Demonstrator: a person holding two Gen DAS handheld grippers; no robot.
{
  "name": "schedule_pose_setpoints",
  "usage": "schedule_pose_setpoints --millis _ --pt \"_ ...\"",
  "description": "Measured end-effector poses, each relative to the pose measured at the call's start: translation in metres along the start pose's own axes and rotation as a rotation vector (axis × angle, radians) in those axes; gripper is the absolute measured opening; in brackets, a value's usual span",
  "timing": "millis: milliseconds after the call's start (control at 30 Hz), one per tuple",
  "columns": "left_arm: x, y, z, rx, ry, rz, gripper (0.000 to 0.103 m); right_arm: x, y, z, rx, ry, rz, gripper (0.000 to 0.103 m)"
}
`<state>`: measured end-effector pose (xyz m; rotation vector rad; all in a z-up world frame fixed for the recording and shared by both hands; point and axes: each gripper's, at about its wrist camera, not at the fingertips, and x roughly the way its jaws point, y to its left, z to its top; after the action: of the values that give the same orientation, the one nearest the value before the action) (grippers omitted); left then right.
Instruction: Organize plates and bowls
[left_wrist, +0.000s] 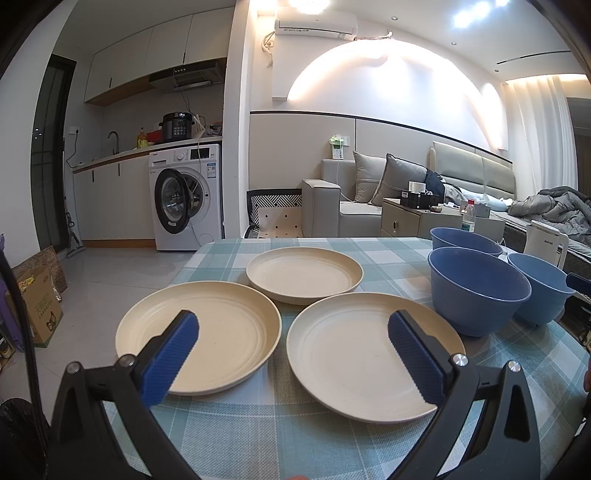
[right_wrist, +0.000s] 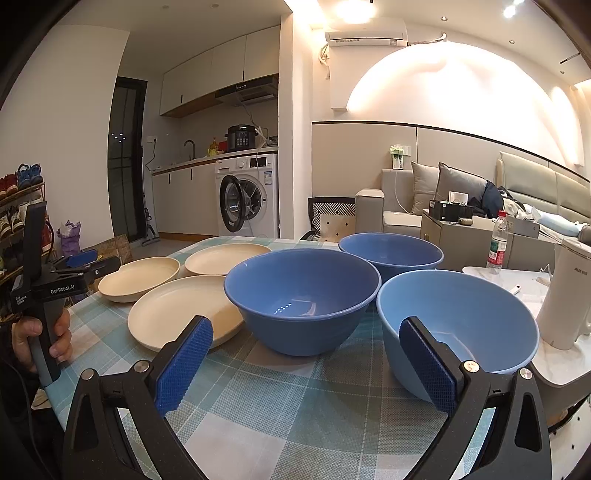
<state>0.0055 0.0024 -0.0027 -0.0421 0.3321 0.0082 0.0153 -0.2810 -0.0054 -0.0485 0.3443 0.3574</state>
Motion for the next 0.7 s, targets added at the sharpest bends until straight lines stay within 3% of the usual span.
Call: schedule_pose_setpoints --millis 700 --pt "0.0006 0.0005 0.0 -0.002 0.003 -0.001 0.103 -0.0022 0.0036 0.0007 0.001 -0.001 0.002 0.103"
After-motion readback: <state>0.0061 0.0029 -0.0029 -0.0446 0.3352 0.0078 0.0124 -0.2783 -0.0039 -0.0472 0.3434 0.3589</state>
